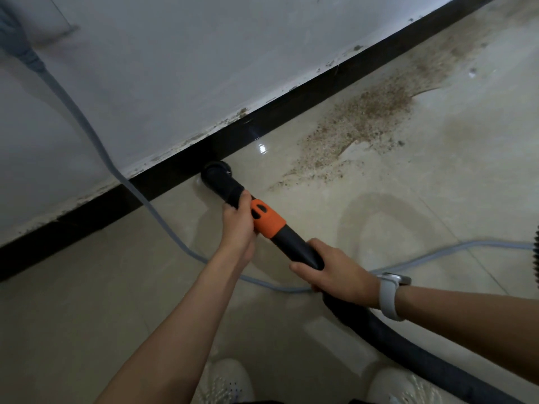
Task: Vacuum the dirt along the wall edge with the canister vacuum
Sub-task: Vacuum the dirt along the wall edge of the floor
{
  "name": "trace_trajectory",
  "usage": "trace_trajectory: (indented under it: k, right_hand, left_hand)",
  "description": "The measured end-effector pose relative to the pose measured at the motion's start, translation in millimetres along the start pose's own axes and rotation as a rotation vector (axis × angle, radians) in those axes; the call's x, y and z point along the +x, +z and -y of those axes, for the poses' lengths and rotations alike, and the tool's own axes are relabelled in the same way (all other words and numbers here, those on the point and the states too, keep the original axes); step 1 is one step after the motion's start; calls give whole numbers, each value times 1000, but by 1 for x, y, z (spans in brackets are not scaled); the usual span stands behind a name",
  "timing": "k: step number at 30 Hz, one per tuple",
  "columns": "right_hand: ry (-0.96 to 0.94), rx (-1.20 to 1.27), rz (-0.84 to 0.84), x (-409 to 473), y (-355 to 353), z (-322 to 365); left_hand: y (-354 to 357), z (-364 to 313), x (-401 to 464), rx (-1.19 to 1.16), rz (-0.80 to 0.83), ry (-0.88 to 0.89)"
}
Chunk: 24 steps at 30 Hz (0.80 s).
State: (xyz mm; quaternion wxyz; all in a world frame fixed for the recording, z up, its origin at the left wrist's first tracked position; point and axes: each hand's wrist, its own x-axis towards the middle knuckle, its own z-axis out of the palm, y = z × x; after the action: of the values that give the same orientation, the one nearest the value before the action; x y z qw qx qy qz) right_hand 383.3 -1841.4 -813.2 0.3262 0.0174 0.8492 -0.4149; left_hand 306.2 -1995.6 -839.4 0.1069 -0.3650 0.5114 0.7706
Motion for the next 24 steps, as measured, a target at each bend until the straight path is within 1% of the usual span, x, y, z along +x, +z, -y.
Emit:
trace_trajectory:
  k: [3, 8, 11, 17, 20, 24]
  right_hand:
    - [-15, -65, -17, 1, 11, 0]
    - [-20, -91, -29, 19, 13, 7]
    - [-4, -111, -32, 21, 8, 4]
    - [5, -177, -98, 21, -6, -3]
    - [28, -198, -168, 20, -10, -9]
    - [77, -214, -342, 20, -12, -17]
  left_hand:
    - [0, 1, -2, -22, -18, -5]
    - [5, 10, -9, 47, 9, 43]
    - [9, 10, -5, 79, 6, 30]
    - [25, 11, -1, 73, 43, -5]
    - [37, 11, 2, 107, 88, -40]
    - [67, 1, 5, 126, 207, -153]
